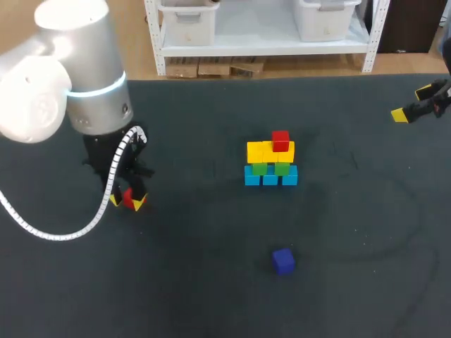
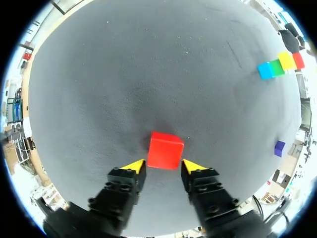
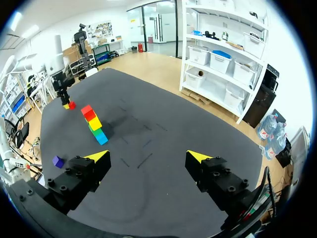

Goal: Place the blue cubes, place green cubes on the blue cubes, place the yellow cubes on the green cubes, then place the red cubes on the yellow cubes, and place purple cube on the red cubes.

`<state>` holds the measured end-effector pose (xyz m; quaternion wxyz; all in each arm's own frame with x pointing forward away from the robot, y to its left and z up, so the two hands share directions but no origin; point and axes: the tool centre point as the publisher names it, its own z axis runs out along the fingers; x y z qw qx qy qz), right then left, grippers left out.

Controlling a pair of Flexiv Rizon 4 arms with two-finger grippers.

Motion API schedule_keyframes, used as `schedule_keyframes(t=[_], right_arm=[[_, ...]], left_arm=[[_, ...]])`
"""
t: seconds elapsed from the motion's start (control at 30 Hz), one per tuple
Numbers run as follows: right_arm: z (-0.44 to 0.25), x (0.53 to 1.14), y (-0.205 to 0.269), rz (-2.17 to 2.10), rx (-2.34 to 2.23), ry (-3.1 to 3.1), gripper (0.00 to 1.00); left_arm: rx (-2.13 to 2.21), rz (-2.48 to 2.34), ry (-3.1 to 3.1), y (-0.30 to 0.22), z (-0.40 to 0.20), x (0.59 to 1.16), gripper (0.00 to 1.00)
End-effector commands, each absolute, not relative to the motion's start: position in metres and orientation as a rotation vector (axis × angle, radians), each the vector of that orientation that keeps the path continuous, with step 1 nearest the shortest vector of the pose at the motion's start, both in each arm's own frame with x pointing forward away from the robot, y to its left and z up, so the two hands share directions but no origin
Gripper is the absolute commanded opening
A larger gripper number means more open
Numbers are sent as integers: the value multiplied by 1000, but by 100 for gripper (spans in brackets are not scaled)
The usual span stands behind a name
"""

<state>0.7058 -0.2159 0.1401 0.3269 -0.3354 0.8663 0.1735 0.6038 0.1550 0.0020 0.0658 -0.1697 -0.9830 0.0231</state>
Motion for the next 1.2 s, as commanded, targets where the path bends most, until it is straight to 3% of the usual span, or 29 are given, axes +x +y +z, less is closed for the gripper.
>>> schedule_keyframes(t=[0.03, 0.37, 0.67, 1.2], right_arm=[[140, 707, -216, 460, -881, 2267, 100], [140, 707, -216, 460, -881, 2267, 100], [140, 707, -216, 460, -881, 2267, 100], [140, 707, -216, 460, -881, 2267, 100]], left_arm=[[-501, 44, -2973, 153, 3, 604, 3], [-598, -1, -2994, 142, 13, 608, 0], [-1472, -69, -2596, 87, 54, 646, 0], [-1952, -101, -2026, 24, 80, 709, 0]])
